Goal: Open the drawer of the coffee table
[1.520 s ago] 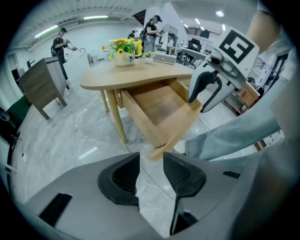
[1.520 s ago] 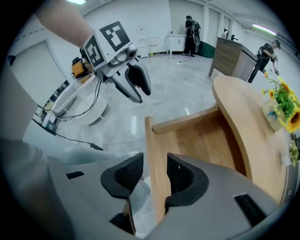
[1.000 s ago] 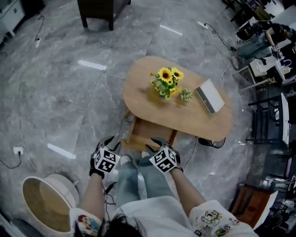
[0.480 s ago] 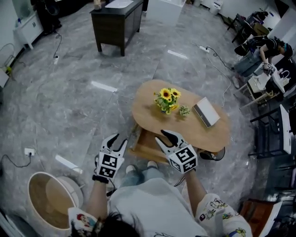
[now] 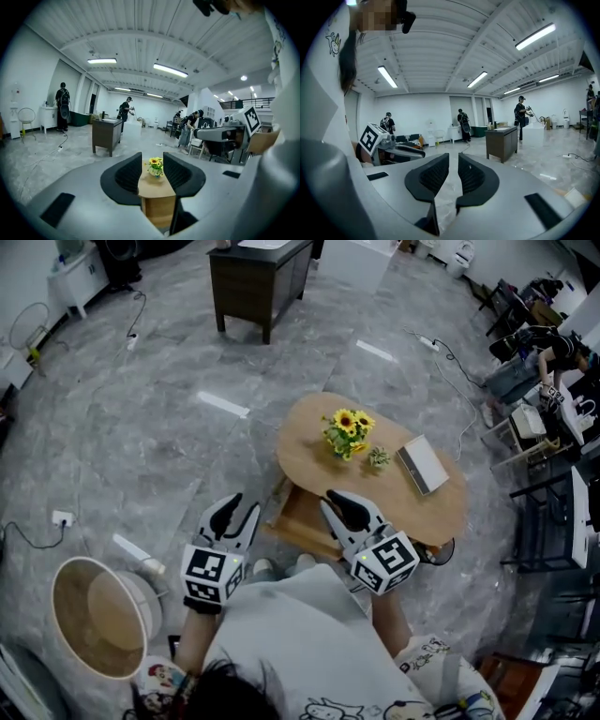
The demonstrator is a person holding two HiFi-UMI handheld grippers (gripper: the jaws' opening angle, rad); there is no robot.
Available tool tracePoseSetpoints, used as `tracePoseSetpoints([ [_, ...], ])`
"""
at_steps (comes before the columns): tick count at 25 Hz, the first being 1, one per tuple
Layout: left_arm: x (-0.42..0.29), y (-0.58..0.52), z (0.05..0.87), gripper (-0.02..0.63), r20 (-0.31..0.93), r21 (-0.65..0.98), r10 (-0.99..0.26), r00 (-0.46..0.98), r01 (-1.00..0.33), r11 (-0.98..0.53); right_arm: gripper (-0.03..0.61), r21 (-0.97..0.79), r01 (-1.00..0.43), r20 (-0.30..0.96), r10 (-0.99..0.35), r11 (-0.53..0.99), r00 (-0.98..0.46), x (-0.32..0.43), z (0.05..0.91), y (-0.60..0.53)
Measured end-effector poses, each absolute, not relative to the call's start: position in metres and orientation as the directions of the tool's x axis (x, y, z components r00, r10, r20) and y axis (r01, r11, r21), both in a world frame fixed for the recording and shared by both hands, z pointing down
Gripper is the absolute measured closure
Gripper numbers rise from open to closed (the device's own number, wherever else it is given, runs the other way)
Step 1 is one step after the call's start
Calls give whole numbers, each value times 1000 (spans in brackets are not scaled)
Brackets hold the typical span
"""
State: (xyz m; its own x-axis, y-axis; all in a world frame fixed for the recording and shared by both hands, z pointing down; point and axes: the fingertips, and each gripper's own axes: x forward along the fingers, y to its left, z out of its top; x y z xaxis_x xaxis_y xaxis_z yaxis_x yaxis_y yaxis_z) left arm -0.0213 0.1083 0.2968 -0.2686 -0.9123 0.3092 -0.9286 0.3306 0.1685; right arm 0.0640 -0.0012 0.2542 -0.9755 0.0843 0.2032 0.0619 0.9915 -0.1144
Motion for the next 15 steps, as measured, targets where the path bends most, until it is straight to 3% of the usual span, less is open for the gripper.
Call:
tracePoseSetpoints([
  [8,-13,138,277,519,273,168,-901,-336,-906,389,560,-121,88,132,104,989,-986,73,245,11],
  [15,-10,155,286,591,291,178,-887,-358,-891,418,575,-94,74,169,89,993,-982,80,254,19],
])
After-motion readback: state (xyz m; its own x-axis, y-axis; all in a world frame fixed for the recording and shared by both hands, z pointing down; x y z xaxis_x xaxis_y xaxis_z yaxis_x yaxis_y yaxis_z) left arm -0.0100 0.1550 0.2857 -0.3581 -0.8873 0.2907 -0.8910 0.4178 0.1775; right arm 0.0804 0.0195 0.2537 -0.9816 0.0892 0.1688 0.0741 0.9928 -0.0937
